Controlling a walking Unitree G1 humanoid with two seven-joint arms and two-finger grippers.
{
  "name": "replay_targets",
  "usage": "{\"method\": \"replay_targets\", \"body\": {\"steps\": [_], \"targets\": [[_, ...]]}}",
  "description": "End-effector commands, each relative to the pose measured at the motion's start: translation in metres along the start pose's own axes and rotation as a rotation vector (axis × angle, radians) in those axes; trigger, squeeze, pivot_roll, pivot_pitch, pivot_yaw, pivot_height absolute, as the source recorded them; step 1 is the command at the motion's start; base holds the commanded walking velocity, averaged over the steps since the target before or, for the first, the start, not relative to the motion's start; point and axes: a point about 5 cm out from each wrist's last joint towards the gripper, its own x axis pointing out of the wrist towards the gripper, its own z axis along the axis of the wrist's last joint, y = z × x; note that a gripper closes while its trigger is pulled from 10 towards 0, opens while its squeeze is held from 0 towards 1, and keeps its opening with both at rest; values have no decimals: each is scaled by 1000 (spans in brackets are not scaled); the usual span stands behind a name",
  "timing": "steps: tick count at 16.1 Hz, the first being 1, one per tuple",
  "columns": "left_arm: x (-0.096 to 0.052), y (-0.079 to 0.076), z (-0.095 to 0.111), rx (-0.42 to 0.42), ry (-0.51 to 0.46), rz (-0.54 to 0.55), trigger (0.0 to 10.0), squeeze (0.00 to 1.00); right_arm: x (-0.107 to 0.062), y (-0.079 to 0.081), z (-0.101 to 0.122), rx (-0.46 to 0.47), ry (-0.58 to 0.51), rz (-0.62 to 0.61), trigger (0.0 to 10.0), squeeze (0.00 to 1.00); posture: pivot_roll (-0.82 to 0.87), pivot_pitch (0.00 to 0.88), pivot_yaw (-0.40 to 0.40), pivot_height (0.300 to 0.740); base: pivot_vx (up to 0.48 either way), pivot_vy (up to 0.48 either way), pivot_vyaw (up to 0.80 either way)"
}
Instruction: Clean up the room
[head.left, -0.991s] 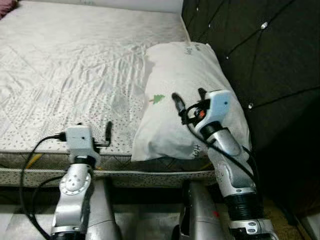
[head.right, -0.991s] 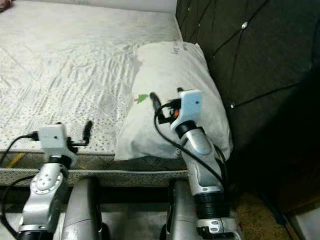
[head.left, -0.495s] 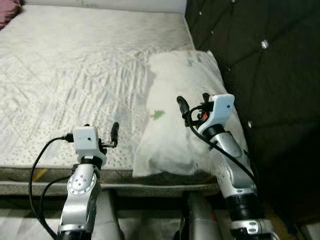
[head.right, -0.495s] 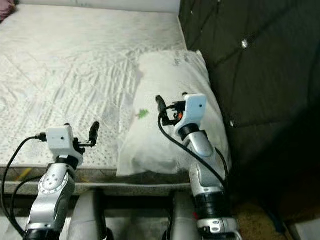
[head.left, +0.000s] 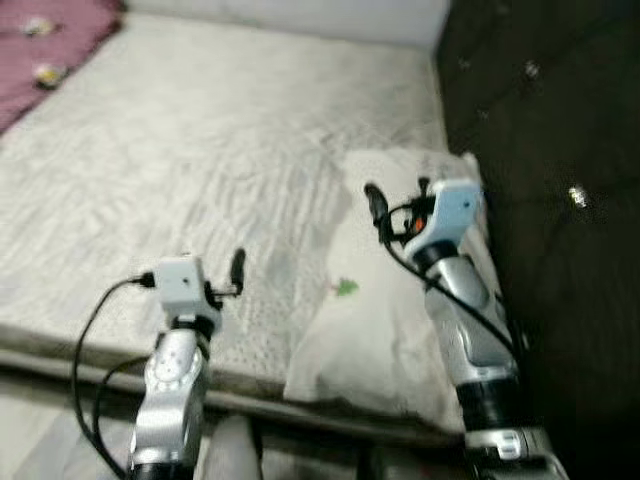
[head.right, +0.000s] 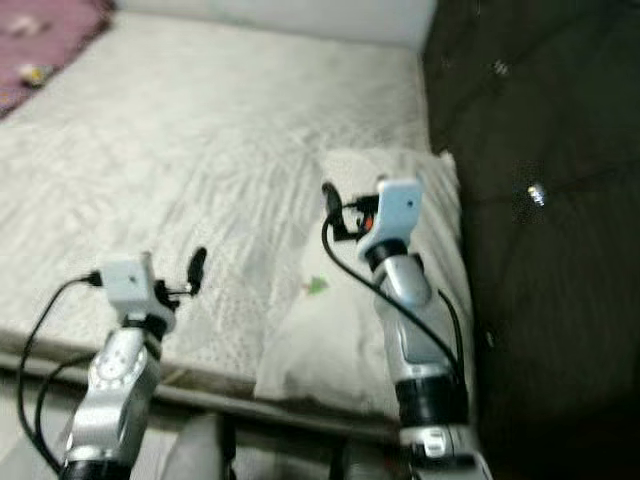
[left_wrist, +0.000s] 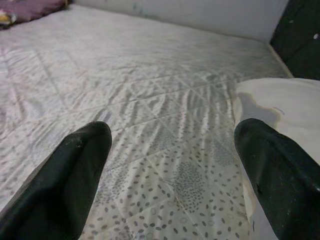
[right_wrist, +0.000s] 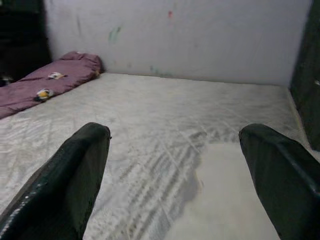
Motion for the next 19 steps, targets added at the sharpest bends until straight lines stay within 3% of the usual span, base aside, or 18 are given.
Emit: {"method": "replay_targets", "body": {"steps": [1, 3, 4, 6, 12, 15, 19], "targets": [[-2, -5, -8, -5, 44, -31, 10000, 0, -3, -5, -2, 0, 6, -30, 10000, 0, 2, 0, -41, 733, 0, 0, 0], [-1, -5, -11, -25, 79, -23, 10000, 0, -3, -5, -2, -4, 4, -32, 10000, 0, 0, 0, -39, 740, 0, 0, 0], [-2, -7, -9, -76, 75, -77, 10000, 0, -4, -6, -4, -19, 14, -40, 10000, 0, 0, 0, -39, 740, 0, 0, 0], [-4, -8, -9, -90, 71, -99, 10000, 0, -5, -8, -7, -28, 28, -48, 10000, 0, 1, 0, -42, 740, 0, 0, 0], [-4, -2, -9, -56, 58, -31, 10000, 0, -8, -14, -17, -106, 87, -112, 10000, 0, 2, 0, -46, 740, 0, 0, 0], [-4, -1, -8, -42, 65, -40, 10000, 0, -11, -10, -19, -90, 90, -78, 10000, 0, -3, 0, -43, 740, 0, 0, 0], [-4, -1, -11, -33, 79, -29, 10000, 0, -15, -16, -32, -80, 156, -111, 10000, 0, -5, 0, -44, 740, 0, 0, 0]]}}
